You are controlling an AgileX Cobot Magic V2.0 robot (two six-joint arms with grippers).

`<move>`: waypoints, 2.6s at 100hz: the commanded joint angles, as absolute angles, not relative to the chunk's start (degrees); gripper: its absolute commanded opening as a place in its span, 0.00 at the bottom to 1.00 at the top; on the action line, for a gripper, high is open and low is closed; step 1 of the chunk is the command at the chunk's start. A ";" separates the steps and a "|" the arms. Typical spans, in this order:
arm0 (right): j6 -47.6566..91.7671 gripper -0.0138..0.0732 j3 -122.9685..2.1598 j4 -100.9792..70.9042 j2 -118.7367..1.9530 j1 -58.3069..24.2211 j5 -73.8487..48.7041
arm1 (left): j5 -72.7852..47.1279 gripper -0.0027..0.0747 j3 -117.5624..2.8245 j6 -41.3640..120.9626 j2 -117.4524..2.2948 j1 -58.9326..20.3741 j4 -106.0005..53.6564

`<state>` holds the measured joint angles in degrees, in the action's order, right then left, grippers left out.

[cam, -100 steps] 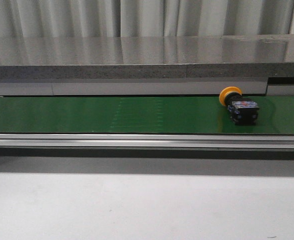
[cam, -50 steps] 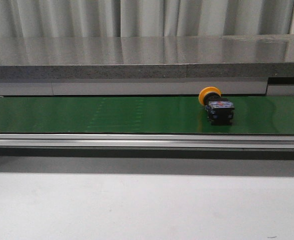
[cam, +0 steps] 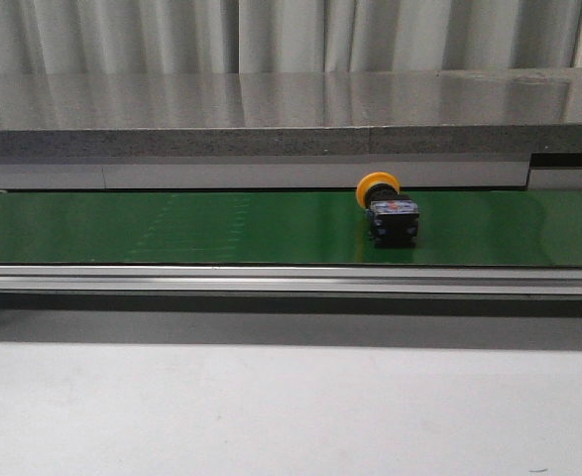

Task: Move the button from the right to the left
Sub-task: 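Let the belt carry the button toward the left gripper, then lower the left gripper onto the button and close on its base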

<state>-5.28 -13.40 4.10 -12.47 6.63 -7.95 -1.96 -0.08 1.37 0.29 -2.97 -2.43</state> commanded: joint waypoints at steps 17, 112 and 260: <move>-5.08 0.08 -14.93 4.89 -12.79 6.65 -3.92 | 5.18 0.01 2.51 0.92 2.10 -2.78 -2.92; -5.08 0.08 -14.93 4.89 -12.79 6.65 -3.92 | -25.31 0.25 -43.40 0.31 -44.14 -2.67 -4.16; -5.08 0.08 -14.93 4.89 -12.79 6.65 -3.92 | -49.40 0.79 -80.31 -2.49 -94.67 -21.60 -9.11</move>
